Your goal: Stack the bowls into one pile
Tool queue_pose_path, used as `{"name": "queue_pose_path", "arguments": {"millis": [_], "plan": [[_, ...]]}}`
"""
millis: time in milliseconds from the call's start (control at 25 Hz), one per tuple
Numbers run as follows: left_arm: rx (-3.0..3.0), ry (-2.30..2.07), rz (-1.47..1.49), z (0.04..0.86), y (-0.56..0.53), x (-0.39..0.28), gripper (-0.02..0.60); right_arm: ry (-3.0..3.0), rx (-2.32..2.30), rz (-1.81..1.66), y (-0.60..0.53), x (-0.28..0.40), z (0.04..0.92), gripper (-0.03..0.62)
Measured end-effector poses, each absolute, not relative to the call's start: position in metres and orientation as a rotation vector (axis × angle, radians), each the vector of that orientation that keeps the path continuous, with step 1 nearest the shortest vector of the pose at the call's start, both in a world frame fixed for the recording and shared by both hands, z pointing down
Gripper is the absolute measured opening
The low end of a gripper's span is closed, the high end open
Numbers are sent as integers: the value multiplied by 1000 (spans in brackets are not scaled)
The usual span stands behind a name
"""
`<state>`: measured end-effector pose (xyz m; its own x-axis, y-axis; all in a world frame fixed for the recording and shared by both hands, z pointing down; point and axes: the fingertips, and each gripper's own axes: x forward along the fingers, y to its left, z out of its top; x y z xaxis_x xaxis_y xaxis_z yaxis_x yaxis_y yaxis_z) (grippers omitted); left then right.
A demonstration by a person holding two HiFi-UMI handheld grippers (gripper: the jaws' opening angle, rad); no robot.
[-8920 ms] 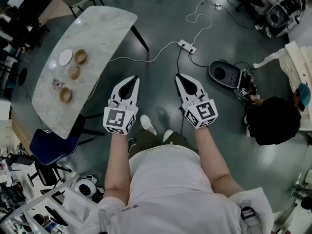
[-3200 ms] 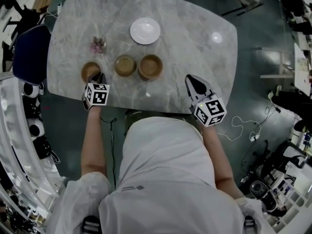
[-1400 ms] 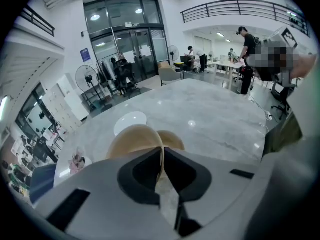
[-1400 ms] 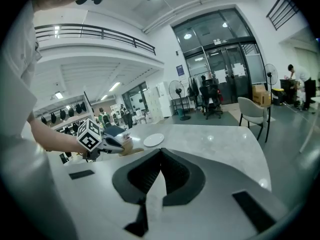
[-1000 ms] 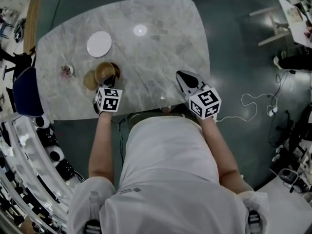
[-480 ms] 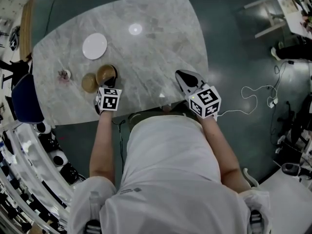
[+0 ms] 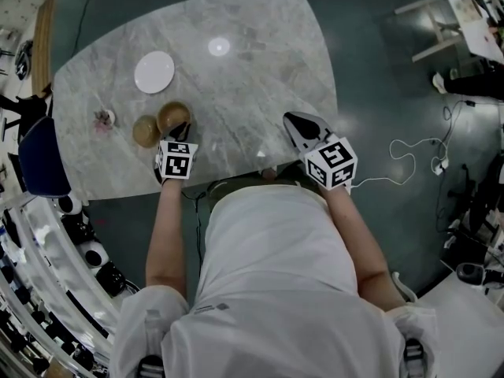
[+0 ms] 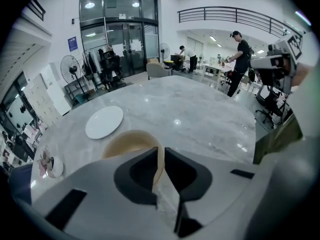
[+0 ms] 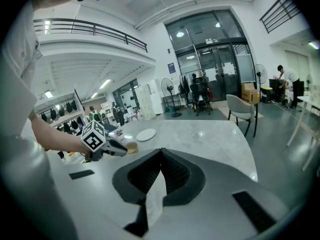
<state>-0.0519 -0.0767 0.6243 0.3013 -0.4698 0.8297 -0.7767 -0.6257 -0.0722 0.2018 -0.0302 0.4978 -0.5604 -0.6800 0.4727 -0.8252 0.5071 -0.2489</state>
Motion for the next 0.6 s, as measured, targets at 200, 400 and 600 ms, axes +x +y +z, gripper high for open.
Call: {"name": "queue_pose_path", "arguments": {"millis": [200,400,600], "plan": [[2250,-1160,1201,612,-73,-57,56,-2464,1221,650,-35,190,497,9],[2243,-1225,1166,599,-68,-79,75,-2503,1147,631,-44,164,493,9],[2217,-1297,1133,590,-64,-104,82,-2529,1080,621,-52,140,491,9]]}}
